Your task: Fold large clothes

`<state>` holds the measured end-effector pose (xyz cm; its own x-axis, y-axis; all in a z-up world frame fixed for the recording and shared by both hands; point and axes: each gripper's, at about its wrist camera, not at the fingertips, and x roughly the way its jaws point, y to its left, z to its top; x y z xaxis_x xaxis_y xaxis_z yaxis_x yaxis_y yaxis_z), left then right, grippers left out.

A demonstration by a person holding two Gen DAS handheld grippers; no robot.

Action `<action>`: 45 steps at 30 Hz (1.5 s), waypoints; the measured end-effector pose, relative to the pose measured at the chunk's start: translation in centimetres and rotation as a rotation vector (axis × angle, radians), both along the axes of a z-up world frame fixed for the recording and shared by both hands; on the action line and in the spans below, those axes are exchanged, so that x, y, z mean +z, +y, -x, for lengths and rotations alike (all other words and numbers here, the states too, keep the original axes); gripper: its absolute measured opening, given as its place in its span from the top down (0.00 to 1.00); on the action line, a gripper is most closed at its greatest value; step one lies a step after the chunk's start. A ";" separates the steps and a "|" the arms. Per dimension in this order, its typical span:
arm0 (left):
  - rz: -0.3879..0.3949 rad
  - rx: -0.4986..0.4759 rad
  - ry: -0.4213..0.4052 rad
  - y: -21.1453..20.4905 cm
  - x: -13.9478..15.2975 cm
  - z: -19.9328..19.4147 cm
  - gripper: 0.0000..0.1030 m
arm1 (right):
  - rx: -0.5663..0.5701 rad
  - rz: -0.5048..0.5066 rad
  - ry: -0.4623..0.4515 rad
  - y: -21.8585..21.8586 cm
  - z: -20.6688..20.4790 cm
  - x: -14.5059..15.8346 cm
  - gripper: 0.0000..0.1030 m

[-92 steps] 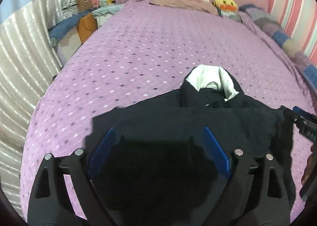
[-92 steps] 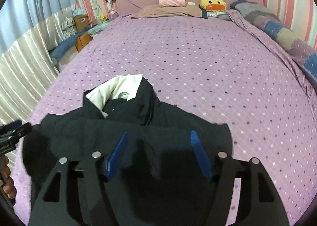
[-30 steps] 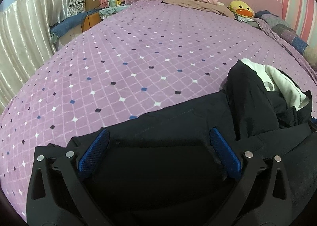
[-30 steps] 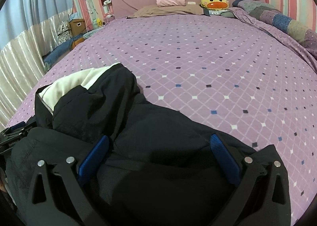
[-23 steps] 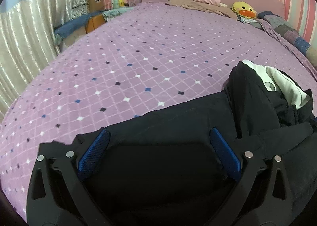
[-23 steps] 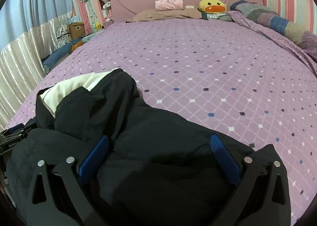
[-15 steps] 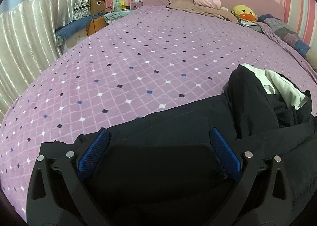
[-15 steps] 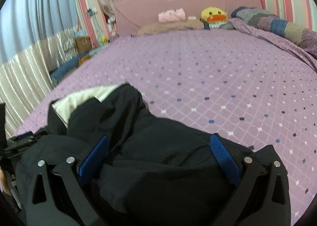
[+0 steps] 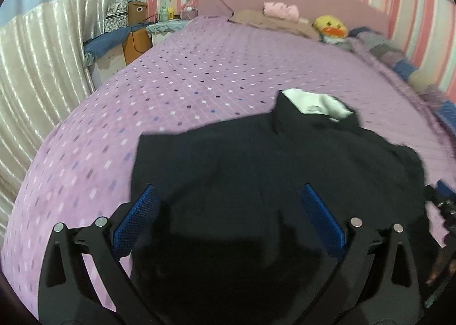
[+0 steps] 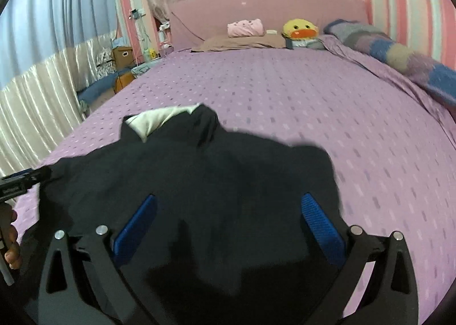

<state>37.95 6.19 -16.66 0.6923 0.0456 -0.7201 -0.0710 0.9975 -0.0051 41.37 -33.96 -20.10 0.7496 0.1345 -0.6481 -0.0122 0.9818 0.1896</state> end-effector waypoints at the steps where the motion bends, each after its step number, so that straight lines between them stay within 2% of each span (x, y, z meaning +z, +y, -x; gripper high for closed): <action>1: 0.007 -0.013 0.007 -0.2 0.5 2.2 0.03 | -0.006 0.004 0.008 -0.1 1.2 0.2 0.02; 6: -0.028 -0.023 0.037 -0.7 1.3 10.4 0.03 | -0.041 0.057 0.048 -0.9 8.4 0.8 0.02; 10: -0.006 0.001 0.065 0.5 1.0 14.7 0.03 | -0.061 0.100 0.072 -1.6 12.7 1.0 0.02; 12: -0.020 0.016 0.067 0.8 0.7 16.9 0.03 | -0.078 0.119 0.069 -1.9 14.8 1.2 0.02; 20: -0.026 0.059 0.040 2.9 0.1 24.9 0.03 | -0.098 0.096 0.055 -3.0 21.9 1.3 0.02; 22: -0.023 0.075 0.036 3.6 -0.4 26.0 0.03 | -0.112 0.109 0.053 -3.1 23.3 1.2 0.02; 25: 0.016 0.082 0.079 4.9 -1.3 27.5 0.03 | -0.137 0.159 0.035 -2.9 25.9 1.3 0.02; 28: -0.025 0.095 0.164 5.7 -2.4 28.6 0.03 | -0.133 0.161 0.042 -3.0 27.8 1.0 0.02; 34: -0.017 0.078 0.144 6.8 -3.0 32.2 0.03 | -0.173 0.091 0.111 -5.2 30.3 -0.6 0.02; 38: 0.029 0.069 0.140 7.7 -4.1 33.8 0.03 | -0.221 0.110 0.110 -6.2 31.3 -0.6 0.02; 42: 0.051 0.056 0.166 8.3 -5.5 33.8 0.03 | -0.255 0.027 0.124 -7.8 32.3 -0.8 0.02; 45: 0.052 0.051 0.169 8.2 -6.3 33.8 0.03 | -0.268 0.039 0.126 -8.4 32.9 -0.7 0.02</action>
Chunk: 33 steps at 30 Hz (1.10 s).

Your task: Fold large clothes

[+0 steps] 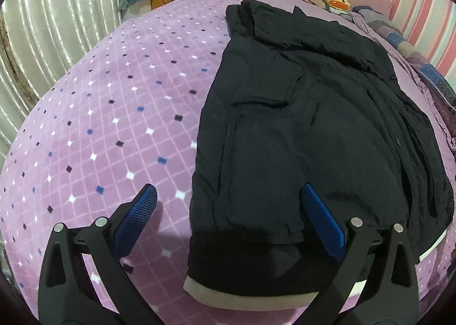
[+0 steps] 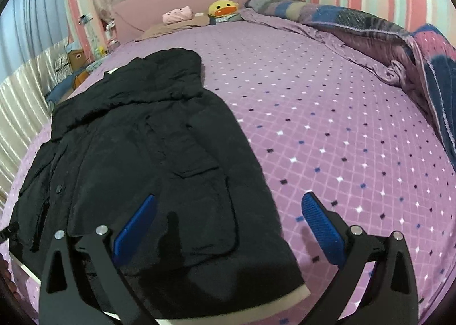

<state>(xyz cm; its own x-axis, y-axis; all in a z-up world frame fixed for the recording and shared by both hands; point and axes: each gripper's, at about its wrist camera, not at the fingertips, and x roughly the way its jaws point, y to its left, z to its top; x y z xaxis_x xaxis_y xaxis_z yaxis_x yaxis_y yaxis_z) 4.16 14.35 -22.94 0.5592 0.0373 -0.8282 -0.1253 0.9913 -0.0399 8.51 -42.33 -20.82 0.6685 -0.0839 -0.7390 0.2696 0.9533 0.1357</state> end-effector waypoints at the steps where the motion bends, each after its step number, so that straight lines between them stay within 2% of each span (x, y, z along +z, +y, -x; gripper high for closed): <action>1: -0.001 -0.001 0.003 0.0 -0.2 0.1 0.03 | 0.002 0.023 0.004 0.0 0.1 0.0 0.02; 4: 0.003 -0.008 0.027 -0.2 -1.1 0.2 0.03 | 0.016 0.068 0.020 0.1 0.3 -0.4 0.02; 6: 0.041 -0.029 0.041 -0.5 -1.5 0.1 0.16 | 0.026 0.073 0.030 0.1 0.5 -1.0 0.02; 7: 0.065 -0.050 0.049 -0.7 -1.6 0.2 0.29 | 0.032 0.070 0.031 0.0 0.7 -1.4 0.02; 8: 0.066 -0.065 0.054 -1.0 -1.8 0.2 0.33 | 0.035 0.065 0.032 -0.1 0.8 -1.6 0.02; 11: 0.010 -0.074 0.054 -2.0 -2.1 0.4 0.33 | 0.037 0.012 0.031 -0.7 1.4 -2.8 0.02; 16: 0.052 -0.046 0.066 -1.1 -2.7 0.0 0.22 | 0.055 -0.054 0.018 -1.4 1.7 -3.7 0.02; 18: 0.048 -0.044 0.070 -1.2 -2.9 -0.2 0.22 | 0.063 -0.070 0.023 -1.5 1.7 -4.2 0.03; 22: 0.017 -0.039 0.072 -1.5 -3.0 -0.3 0.19 | 0.101 -0.143 0.026 -1.5 2.0 -5.1 0.20; 27: 0.049 -0.041 0.078 -1.3 -3.2 -0.5 0.19 | 0.133 -0.178 0.040 -1.4 1.8 -5.5 0.30; 30: 0.037 -0.066 0.074 -1.7 -3.1 -0.3 0.30 | 0.160 -0.158 0.060 -0.8 1.4 -5.6 0.39; 32: 0.008 -0.088 0.070 -2.6 -3.0 -0.3 0.42 | 0.175 -0.152 0.069 -0.3 1.1 -5.5 0.47; 33: 0.005 -0.096 0.069 -2.8 -3.0 -0.2 0.46 | 0.178 -0.151 0.074 -0.2 1.0 -5.5 0.48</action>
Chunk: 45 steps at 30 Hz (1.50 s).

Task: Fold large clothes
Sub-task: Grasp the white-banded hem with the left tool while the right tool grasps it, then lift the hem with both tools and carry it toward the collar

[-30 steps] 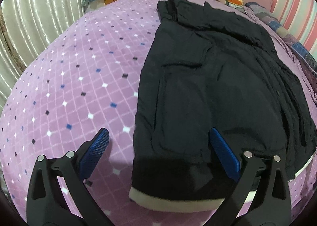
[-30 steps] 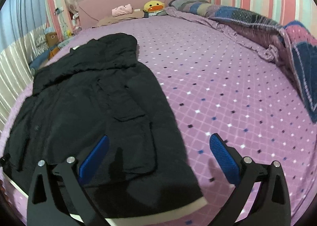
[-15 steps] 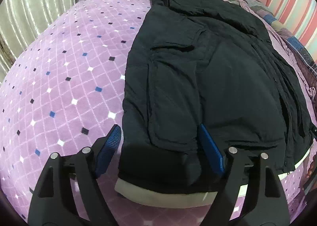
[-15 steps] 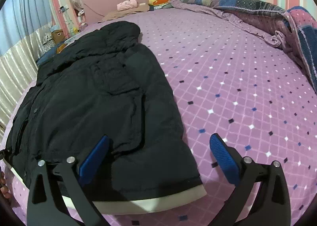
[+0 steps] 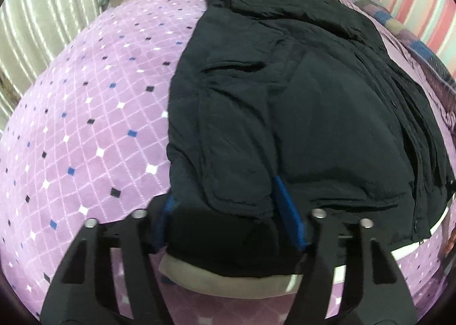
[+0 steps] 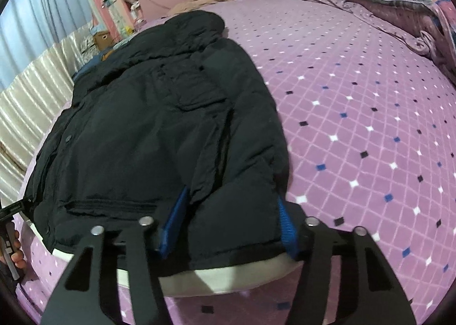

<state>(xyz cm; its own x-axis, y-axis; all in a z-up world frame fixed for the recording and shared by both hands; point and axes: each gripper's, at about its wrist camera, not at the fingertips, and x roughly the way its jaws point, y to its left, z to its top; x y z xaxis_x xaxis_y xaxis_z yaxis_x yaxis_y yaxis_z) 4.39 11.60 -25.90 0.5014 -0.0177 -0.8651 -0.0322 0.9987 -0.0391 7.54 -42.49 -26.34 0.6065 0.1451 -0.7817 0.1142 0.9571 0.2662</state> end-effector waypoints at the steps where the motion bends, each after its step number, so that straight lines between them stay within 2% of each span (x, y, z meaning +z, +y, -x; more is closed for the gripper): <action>1: -0.002 -0.007 -0.001 -0.1 0.1 0.1 0.52 | 0.002 0.001 0.003 0.0 0.0 0.0 0.50; 2: 0.003 -0.013 -0.001 -0.1 0.2 0.1 0.58 | 0.007 0.003 0.008 0.1 -0.1 0.1 0.52; 5: 0.047 -0.012 0.012 0.7 0.5 -0.1 0.68 | 0.022 0.010 0.011 0.2 0.0 0.5 0.60; 8: 0.026 -0.024 0.009 0.6 1.0 0.1 0.75 | 0.045 0.012 0.015 0.2 0.5 1.4 0.66; 11: -0.001 -0.041 0.004 0.2 1.5 0.2 0.78 | 0.053 -0.001 0.014 -0.2 0.7 1.7 0.68; 14: 0.010 -0.045 0.006 0.4 2.2 0.1 0.81 | 0.058 -0.013 0.012 -0.2 0.5 2.3 0.73; 20: 0.046 -0.058 -0.046 0.4 5.6 -0.7 0.82 | 0.088 -0.006 -0.008 -0.2 -0.6 4.0 0.76; 29: 0.086 -0.047 -0.085 -0.4 8.5 -4.3 0.82 | 0.100 -0.069 -0.054 -0.2 -4.1 6.2 0.76; 37: 0.071 -0.033 -0.139 -1.1 12.0 -8.2 0.82 | 0.080 -0.188 -0.093 -0.7 -9.8 8.0 0.77; 45: 0.097 0.028 -0.174 -0.2 15.3 -14.5 0.82 | 0.062 -0.225 -0.177 -0.7 -17.4 13.2 0.77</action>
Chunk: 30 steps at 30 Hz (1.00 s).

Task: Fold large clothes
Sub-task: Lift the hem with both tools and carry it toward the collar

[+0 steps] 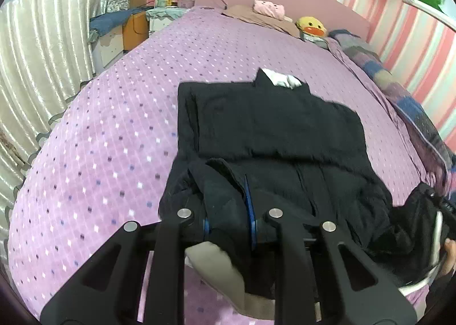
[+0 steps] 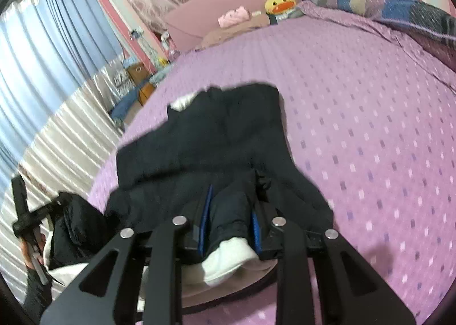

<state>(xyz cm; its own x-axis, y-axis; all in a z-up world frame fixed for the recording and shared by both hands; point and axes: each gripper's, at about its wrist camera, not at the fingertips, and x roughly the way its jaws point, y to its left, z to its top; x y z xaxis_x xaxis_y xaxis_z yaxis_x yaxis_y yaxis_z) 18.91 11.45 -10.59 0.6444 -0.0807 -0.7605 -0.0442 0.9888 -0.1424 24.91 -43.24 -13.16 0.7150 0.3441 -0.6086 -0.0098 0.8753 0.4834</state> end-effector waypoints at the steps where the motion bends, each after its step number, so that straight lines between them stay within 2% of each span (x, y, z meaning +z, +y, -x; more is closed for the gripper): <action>1: 0.001 0.011 -0.004 0.0 0.2 -0.9 0.82 | -0.005 0.003 -0.013 0.1 -1.1 0.7 0.77; 8: 0.047 0.091 -0.073 1.8 3.9 -8.1 0.82 | -0.029 0.043 -0.143 0.8 -9.8 6.9 0.77; 11: 0.011 0.095 -0.112 1.0 6.0 -11.0 0.82 | -0.033 0.071 -0.194 1.7 -14.2 9.3 0.77; 15: -0.028 0.093 -0.174 0.4 8.3 -14.8 0.82 | -0.063 0.121 -0.218 2.1 -18.3 10.2 0.78; 17: -0.039 0.088 -0.183 0.2 8.1 -16.7 0.82 | -0.079 0.161 -0.215 2.2 -20.0 9.7 0.78; 20: -0.045 0.082 -0.156 0.4 6.6 -19.5 0.81 | -0.082 0.180 -0.145 1.7 -23.6 6.9 0.78; 22: -0.045 0.088 -0.114 0.6 4.3 -21.5 0.81 | -0.082 0.189 -0.095 1.4 -25.3 4.7 0.77; 25: -0.086 0.117 -0.034 1.1 0.5 -24.3 0.81 | -0.084 0.206 -0.009 0.7 -27.9 1.1 0.77; 27: -0.076 0.124 0.030 1.9 -2.4 -25.6 0.80 | -0.074 0.185 0.045 0.5 -29.2 -1.2 0.77; 30: -0.135 0.108 0.049 1.5 -4.3 -26.1 0.80 | -0.071 0.200 0.065 1.3 -30.1 -2.5 0.77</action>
<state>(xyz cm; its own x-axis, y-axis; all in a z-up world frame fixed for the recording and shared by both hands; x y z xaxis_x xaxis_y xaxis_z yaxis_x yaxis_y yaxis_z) 44.98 12.95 -14.92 0.6053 0.0916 -0.7907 -0.1547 0.9879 -0.0040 55.05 -41.92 -15.66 0.6902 0.1621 -0.7052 0.0807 0.9512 0.2977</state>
